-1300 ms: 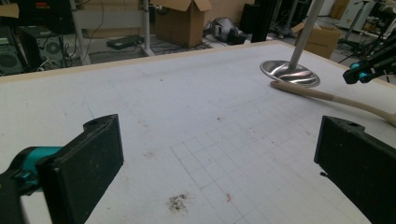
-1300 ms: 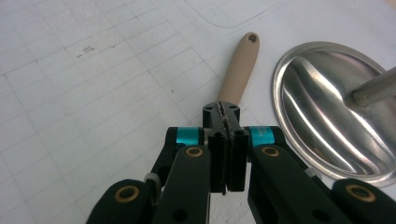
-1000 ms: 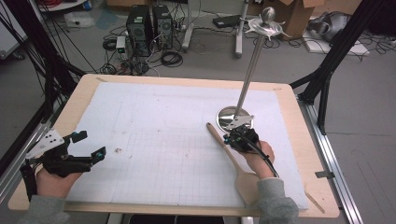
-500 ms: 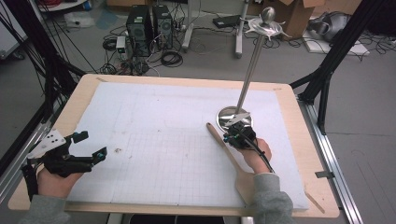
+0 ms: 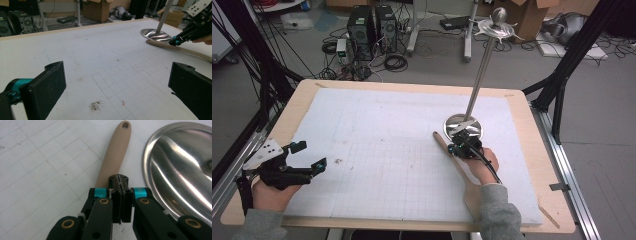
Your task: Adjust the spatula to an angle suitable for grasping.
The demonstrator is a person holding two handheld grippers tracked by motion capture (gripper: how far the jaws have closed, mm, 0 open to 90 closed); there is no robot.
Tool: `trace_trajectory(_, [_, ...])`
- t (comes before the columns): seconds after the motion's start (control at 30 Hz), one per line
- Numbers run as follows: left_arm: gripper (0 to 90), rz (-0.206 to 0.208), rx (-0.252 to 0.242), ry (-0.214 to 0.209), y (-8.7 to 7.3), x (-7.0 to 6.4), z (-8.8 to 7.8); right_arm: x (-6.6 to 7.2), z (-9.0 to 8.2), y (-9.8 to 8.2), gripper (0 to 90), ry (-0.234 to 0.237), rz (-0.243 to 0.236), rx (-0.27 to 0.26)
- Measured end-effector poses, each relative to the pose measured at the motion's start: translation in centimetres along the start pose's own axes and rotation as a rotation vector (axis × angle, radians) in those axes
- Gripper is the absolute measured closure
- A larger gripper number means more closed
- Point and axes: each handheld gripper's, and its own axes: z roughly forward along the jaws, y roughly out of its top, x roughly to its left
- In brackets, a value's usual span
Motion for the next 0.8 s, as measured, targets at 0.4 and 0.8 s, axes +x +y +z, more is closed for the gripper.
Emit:
trace_trajectory(0.4, [1.7, 0.004, 0.001, 0.0, -0.02, -0.11, 0.09, -0.14, 0.09, 0.0, 90.0, 0.048, 0.037, -0.02])
trace_trajectory(0.8, [1.7, 0.004, 0.01, -0.002, -0.12, -0.13, 0.25, -0.12, 0.29, 0.03, 90.0, 0.071, 0.031, -0.019])
